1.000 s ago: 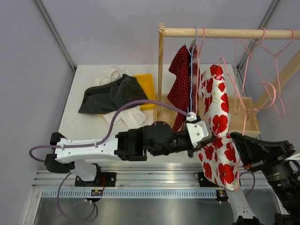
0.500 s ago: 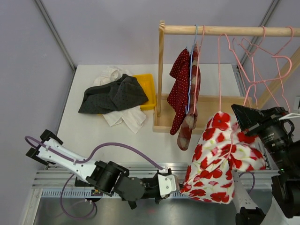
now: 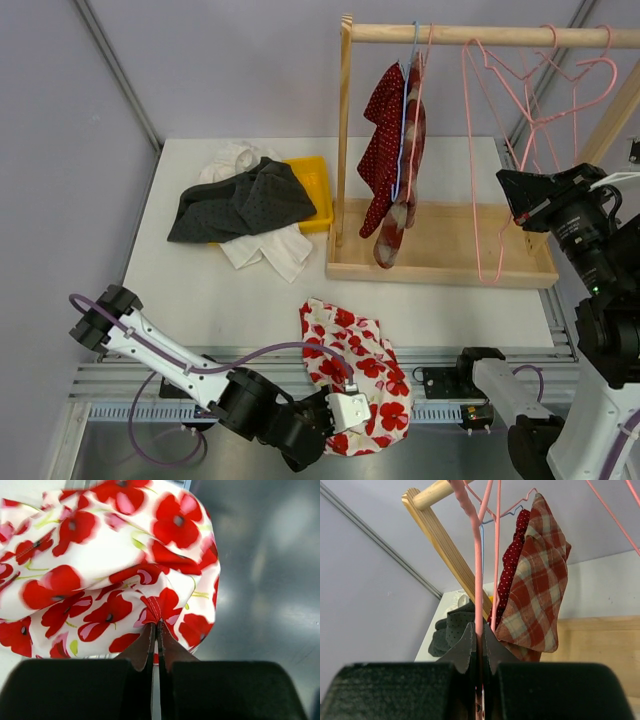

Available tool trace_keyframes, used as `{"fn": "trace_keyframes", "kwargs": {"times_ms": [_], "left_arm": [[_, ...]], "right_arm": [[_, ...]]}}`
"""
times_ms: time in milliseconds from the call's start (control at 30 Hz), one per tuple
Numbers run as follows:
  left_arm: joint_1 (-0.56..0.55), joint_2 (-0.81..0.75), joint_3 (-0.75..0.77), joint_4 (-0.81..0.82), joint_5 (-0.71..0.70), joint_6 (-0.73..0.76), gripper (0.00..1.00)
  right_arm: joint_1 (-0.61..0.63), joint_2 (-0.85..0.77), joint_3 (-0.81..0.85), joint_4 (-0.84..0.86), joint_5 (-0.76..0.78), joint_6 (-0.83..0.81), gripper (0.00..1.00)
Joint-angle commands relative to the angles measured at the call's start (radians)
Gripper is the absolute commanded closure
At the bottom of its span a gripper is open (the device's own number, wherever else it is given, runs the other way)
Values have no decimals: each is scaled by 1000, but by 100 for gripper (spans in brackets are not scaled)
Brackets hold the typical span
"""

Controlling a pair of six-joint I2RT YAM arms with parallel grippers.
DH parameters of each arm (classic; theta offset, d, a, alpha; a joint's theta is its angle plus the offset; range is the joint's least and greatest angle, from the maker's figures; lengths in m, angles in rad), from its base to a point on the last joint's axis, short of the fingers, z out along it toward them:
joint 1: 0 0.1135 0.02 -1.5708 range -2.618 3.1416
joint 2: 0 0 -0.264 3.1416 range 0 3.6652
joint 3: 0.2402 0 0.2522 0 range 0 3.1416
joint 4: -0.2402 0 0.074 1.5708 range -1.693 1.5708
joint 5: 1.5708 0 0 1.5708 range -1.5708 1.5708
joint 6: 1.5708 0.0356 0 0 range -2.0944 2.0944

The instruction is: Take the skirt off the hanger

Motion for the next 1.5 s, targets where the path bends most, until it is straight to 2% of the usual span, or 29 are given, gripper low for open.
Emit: {"fn": "trace_keyframes", "kwargs": {"times_ms": [0, 167, 267, 367, 533, 833, 1033, 1133, 1267, 1467], "left_arm": [[-4, 32, -10, -1, 16, -81, 100], [-3, 16, -23, -37, -69, -113, 100], [14, -24, -21, -174, -155, -162, 100], [46, -92, -38, -224, -180, -176, 100], [92, -155, -67, -213, -177, -133, 100], [112, -106, -73, -167, -169, -118, 100], [166, -138, -46, -233, -214, -115, 100], [284, -164, 0, -325, -244, -78, 100], [437, -236, 77, -437, -271, 20, 100], [712, -372, 251, -471, -297, 230, 100]], "right_arm": [[-1, -70, -55, 37, 51, -27, 100], [-1, -130, -145, 7, 67, -38, 100], [-3, -124, -138, -13, 56, -38, 100], [-3, -109, -126, -12, 60, -38, 100], [-3, -128, -132, -23, 39, -23, 100], [-3, -220, -175, -101, 14, 22, 100], [-3, -190, -217, -35, 53, -27, 100], [-3, -130, -214, 66, 70, -34, 100], [-3, 26, -171, 221, 70, -21, 100], [-3, 250, -85, 318, 42, -18, 100]]}}
